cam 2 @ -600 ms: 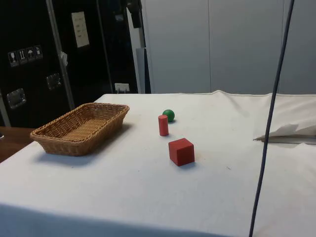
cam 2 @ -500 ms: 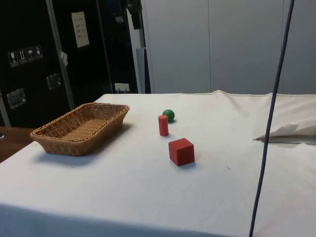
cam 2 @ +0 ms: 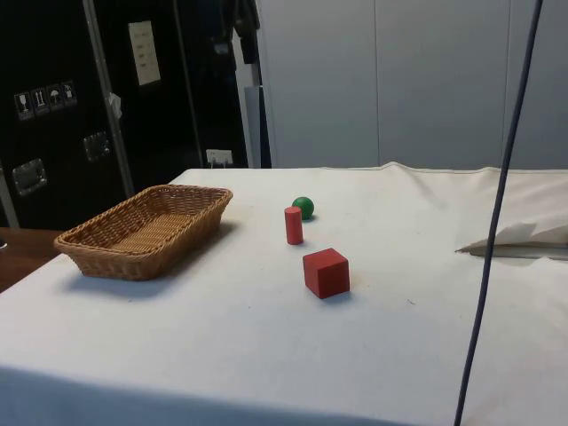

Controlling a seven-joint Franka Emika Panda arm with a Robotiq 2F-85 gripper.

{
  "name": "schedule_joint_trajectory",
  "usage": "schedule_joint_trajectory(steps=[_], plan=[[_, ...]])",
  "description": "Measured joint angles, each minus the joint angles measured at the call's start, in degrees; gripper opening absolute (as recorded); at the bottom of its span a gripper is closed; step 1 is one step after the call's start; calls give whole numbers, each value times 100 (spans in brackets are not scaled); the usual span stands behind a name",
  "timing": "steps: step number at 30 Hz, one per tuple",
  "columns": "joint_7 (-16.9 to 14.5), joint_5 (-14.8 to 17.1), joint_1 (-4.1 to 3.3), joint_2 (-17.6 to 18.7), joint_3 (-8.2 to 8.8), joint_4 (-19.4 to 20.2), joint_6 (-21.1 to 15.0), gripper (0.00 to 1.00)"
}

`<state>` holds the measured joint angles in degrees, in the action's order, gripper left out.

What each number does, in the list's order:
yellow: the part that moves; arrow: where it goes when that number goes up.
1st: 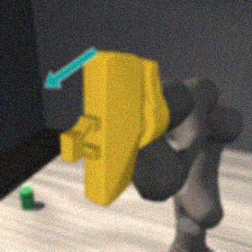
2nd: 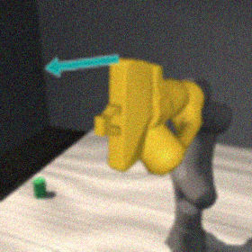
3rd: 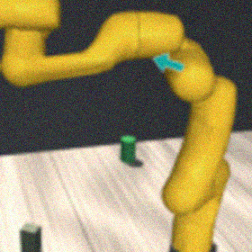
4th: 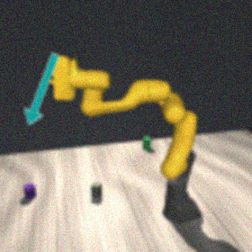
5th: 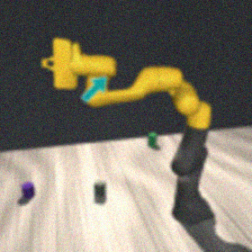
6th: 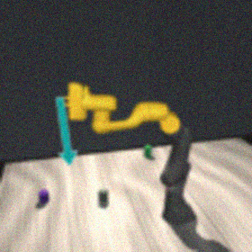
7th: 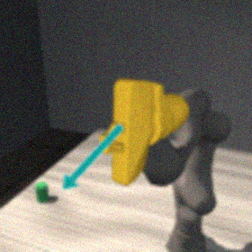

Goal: Pick up the object to the left of the cylinder and place it into the basket.

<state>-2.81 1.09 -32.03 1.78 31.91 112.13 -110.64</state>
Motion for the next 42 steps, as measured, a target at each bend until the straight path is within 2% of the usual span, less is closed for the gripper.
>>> schedule_joint_trajectory(steps=[14, 17, 25, 28, 36, 42], plan=[[-23, -241, 0, -206, -74, 665, -808, 100], [-34, -258, 0, -206, -74, 705, -865, 100], [-269, -286, 52, -229, -34, 1089, -1392, 100], [-275, -298, 52, -241, -40, 1134, -1438, 100], [-275, -395, 52, -453, -109, 1662, -1868, 100], [-264, -435, 52, -556, -155, 1902, -2051, 100]])
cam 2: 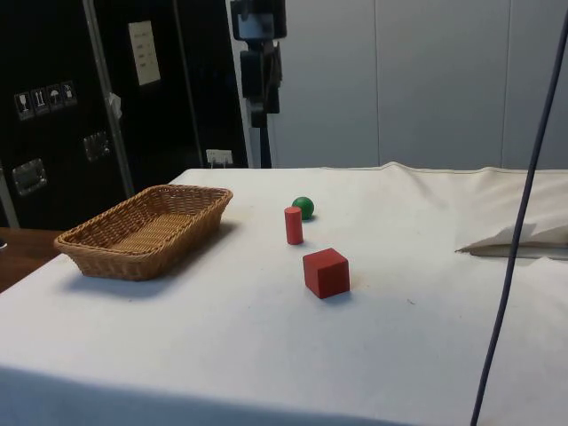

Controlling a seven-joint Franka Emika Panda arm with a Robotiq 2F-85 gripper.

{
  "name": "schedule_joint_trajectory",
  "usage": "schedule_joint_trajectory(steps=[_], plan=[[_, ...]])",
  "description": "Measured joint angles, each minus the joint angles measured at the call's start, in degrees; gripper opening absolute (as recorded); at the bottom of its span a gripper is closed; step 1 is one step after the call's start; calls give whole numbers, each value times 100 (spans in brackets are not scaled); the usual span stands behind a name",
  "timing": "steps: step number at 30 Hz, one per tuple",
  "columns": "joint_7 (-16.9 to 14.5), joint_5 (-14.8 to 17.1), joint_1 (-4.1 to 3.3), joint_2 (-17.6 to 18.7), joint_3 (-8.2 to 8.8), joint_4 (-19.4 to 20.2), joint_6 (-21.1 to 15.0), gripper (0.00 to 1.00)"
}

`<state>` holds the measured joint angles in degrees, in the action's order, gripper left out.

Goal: Pick up the object to the left of the cylinder and place it into the basket.

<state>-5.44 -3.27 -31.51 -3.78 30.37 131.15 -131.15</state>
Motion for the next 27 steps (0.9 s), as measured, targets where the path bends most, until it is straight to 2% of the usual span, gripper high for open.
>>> schedule_joint_trajectory(steps=[5, 12, 27], plan=[[0, -23, 0, -109, -57, 321, -292, 100], [-63, -29, 0, -183, -86, 579, -498, 100], [-309, -29, -6, -246, -206, 980, -745, 100]])
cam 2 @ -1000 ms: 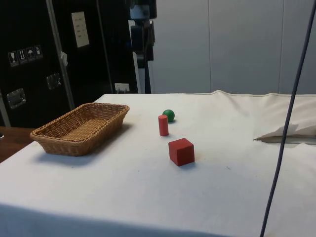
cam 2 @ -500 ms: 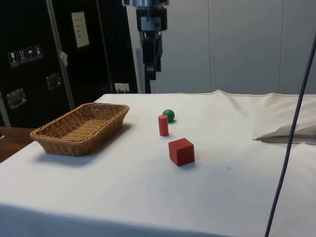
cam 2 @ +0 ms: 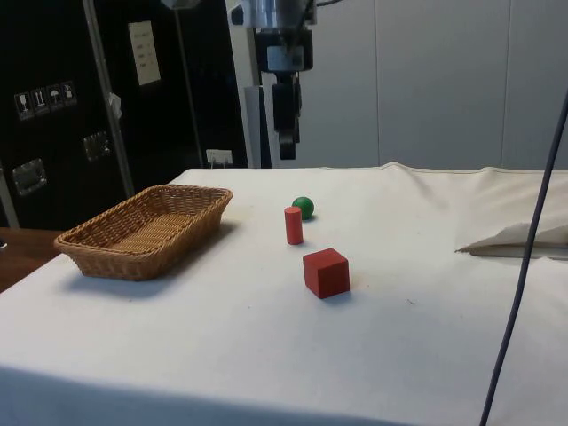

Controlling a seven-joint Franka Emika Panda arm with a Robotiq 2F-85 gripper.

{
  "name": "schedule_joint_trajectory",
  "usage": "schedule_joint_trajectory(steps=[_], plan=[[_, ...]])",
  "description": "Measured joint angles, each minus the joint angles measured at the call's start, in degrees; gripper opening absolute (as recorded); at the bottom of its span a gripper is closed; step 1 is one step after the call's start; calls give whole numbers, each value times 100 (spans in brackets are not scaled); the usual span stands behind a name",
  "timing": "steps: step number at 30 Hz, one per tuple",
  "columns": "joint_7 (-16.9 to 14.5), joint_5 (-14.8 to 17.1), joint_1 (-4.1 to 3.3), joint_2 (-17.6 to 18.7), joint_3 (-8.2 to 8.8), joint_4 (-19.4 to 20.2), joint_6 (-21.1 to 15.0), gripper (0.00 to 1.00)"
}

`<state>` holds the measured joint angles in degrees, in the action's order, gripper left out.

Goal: Pick up the object to the left of the cylinder and place it into the basket.

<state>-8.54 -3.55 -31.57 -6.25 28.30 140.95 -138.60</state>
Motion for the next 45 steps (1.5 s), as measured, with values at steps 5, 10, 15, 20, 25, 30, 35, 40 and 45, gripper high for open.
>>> schedule_joint_trajectory(steps=[5, 10, 15, 20, 25, 30, 35, 40, 45], plan=[[-34, 0, 0, -6, -86, 120, -97, 100], [-40, 0, 0, 0, -195, 252, -206, 100], [-40, 0, 0, 0, -286, 367, -327, 100], [-29, 0, 0, 17, -418, 481, -458, 100], [0, 0, 0, 74, -561, 613, -682, 100], [6, 0, 0, 218, -693, 751, -1020, 100], [6, 0, -6, 309, -762, 888, -1324, 100], [-6, 0, -6, 441, -842, 1112, -1742, 100], [-34, 0, -6, 573, -905, 1249, -2040, 100]])
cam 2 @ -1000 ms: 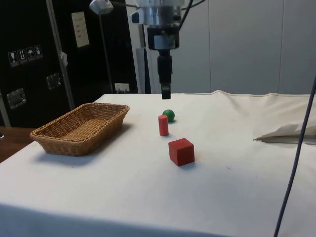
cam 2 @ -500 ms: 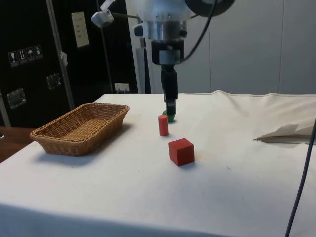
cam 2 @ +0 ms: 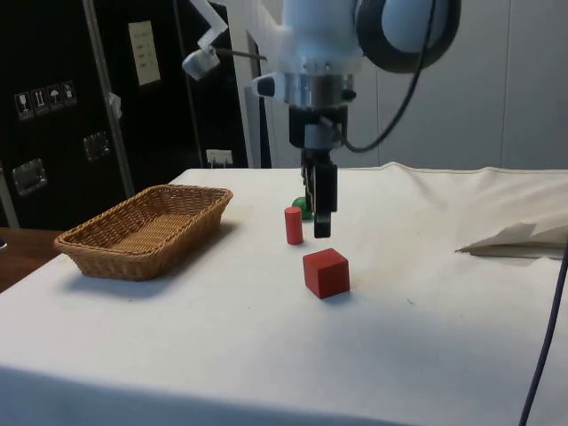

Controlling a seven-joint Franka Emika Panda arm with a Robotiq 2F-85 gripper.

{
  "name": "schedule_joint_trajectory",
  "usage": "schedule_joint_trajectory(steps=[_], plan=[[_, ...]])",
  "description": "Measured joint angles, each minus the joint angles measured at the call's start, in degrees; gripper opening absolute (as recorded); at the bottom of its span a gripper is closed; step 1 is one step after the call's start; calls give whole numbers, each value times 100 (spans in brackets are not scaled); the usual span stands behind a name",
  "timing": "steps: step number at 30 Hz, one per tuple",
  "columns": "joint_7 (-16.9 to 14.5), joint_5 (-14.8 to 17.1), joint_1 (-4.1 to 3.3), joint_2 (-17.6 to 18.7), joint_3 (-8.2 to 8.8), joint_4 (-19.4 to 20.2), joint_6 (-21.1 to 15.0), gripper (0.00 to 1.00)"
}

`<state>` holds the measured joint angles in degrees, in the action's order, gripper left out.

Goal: Pick up the object to the left of the cylinder and place it into the basket.

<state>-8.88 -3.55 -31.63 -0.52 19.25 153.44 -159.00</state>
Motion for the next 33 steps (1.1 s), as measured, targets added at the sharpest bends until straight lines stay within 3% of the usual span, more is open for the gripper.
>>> schedule_joint_trajectory(steps=[18, 33], plan=[[-63, 0, 0, 710, -281, 195, -1014, 100], [-344, 0, 23, 1203, -264, 166, -1427, 100]])
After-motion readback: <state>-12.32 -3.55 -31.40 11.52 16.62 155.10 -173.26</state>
